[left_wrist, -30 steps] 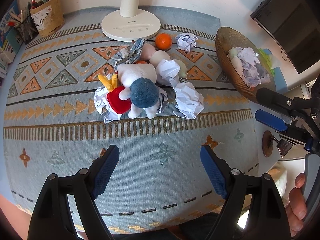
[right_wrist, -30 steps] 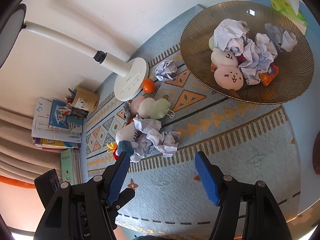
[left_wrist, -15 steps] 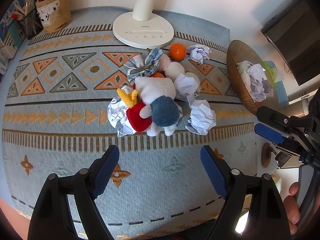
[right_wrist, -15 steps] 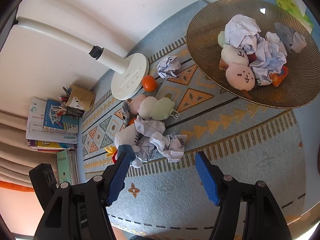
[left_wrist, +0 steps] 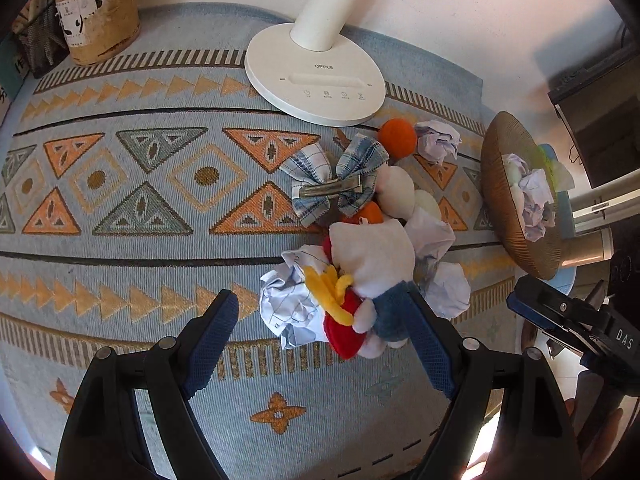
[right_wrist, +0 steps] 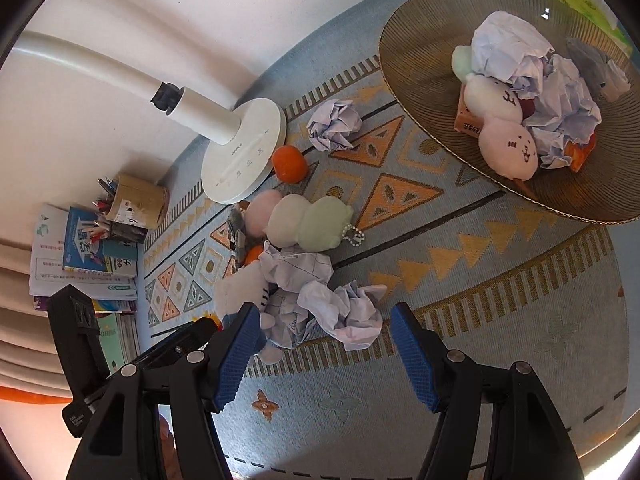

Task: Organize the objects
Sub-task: 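Lower the right tool onto a crumpled paper ball by the lamp base, then grasp the plaid bow clip with the left tool while the right tool carries paper to the bowl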

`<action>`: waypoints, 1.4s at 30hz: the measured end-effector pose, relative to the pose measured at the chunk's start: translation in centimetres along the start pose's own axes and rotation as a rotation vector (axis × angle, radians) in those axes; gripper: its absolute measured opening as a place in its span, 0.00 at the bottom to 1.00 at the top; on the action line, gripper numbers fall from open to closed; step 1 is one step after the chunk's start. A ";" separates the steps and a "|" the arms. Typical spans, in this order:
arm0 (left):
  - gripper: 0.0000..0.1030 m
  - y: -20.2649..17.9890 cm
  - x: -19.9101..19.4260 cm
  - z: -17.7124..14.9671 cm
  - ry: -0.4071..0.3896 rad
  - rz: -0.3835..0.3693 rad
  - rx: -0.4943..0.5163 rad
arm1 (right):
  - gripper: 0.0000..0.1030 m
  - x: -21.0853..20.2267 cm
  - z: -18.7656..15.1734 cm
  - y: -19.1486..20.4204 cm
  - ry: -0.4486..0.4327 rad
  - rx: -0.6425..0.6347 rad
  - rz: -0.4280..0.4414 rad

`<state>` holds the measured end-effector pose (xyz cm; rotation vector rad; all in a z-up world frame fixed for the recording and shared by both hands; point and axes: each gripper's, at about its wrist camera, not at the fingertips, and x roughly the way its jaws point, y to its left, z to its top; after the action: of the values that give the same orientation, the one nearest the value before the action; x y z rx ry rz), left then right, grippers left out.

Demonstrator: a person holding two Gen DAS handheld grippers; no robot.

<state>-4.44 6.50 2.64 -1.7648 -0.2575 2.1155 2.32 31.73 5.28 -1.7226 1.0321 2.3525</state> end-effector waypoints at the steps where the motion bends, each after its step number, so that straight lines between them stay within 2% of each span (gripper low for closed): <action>1: 0.80 0.3 0.2 0.5 0.005 -0.011 0.006 | 0.64 0.5 0.3 0.5 0.002 -0.007 -0.008; 6: 0.80 0.6 1.3 3.7 0.007 -0.053 0.067 | 0.64 2.5 4.5 3.3 -0.008 -0.048 -0.052; 11: 0.80 -0.7 3.4 6.8 0.037 -0.066 0.203 | 0.64 5.1 9.2 3.4 -0.032 0.069 -0.113; 17: 0.80 -1.7 6.4 7.6 0.123 -0.125 0.280 | 0.64 7.7 12.1 2.5 -0.069 0.196 -0.226; 20: 0.75 -1.7 7.2 7.6 0.127 -0.131 0.296 | 0.64 9.0 12.8 2.1 -0.073 0.227 -0.245; 22: 0.64 -1.4 7.3 7.8 0.109 -0.144 0.298 | 0.64 9.6 13.4 2.0 -0.079 0.231 -0.263; 23: 0.59 -1.2 7.2 7.9 0.100 -0.150 0.298 | 0.64 9.8 13.5 1.9 -0.081 0.230 -0.253; 24: 0.50 -0.9 7.1 8.0 0.100 -0.173 0.293 | 0.58 10.0 13.5 1.8 -0.085 0.226 -0.245; 25: 0.44 -0.5 6.9 8.2 0.098 -0.196 0.280 | 0.42 10.0 13.5 1.9 -0.091 0.215 -0.230; 26: 0.40 -0.1 6.8 8.3 0.093 -0.222 0.267 | 0.34 10.1 13.5 2.0 -0.094 0.199 -0.209; 27: 0.32 0.2 6.6 8.4 0.090 -0.252 0.257 | 0.33 10.0 13.3 2.0 -0.094 0.189 -0.197; 28: 0.27 0.4 6.3 8.4 0.086 -0.274 0.249 | 0.33 9.8 13.1 2.2 -0.093 0.185 -0.180; 31: 0.21 0.4 5.4 8.0 0.062 -0.262 0.263 | 0.33 8.3 12.0 3.1 -0.119 0.145 -0.129; 37: 0.17 1.0 3.3 7.0 0.021 -0.244 0.236 | 0.33 4.5 9.6 5.0 -0.171 0.060 -0.071; 42: 0.16 2.1 1.8 6.7 -0.019 -0.213 0.194 | 0.33 1.9 7.8 4.8 -0.199 0.052 -0.037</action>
<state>-11.61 5.96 1.61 -1.5353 -0.2269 1.9373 -6.88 31.55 7.16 -1.4418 1.0103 2.3918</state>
